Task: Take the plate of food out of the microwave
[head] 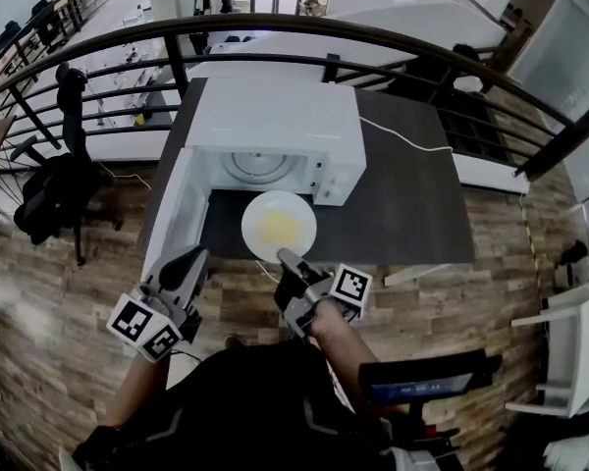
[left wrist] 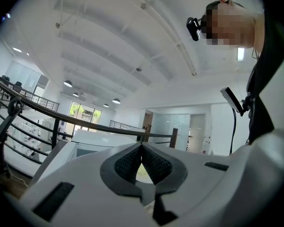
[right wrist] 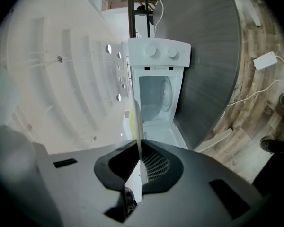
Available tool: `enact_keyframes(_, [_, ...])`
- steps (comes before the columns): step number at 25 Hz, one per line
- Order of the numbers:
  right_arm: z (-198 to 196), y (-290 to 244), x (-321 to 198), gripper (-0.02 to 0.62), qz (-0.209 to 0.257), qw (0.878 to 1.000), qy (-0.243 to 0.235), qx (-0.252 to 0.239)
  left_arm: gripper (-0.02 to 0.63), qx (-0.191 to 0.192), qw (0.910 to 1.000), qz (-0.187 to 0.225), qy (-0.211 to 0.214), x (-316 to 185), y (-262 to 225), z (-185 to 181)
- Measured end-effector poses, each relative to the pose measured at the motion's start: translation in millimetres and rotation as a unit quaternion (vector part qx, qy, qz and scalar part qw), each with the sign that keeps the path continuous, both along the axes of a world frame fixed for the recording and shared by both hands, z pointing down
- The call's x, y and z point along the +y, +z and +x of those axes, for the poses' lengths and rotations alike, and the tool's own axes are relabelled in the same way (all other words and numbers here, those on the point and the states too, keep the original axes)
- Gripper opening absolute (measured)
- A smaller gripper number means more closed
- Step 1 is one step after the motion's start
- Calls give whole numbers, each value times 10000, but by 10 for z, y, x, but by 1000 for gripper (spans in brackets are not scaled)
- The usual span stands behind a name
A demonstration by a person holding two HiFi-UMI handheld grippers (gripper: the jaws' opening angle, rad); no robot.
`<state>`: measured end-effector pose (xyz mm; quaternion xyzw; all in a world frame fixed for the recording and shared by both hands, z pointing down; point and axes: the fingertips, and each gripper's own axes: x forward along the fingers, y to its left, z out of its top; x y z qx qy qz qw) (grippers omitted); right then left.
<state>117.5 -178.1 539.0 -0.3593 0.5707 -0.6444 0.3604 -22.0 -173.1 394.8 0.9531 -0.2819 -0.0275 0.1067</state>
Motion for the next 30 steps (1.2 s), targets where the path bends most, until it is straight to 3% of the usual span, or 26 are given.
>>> enact_keyframes(10, [288,-57,62,17,53,9994,-352,-51,5,-114,9999,-21,33,28,43,477])
enact_keyframes(30, [180,-203,74,17,153,9984,-543,-78,5,-6,9999,-80,-144,43,11,372])
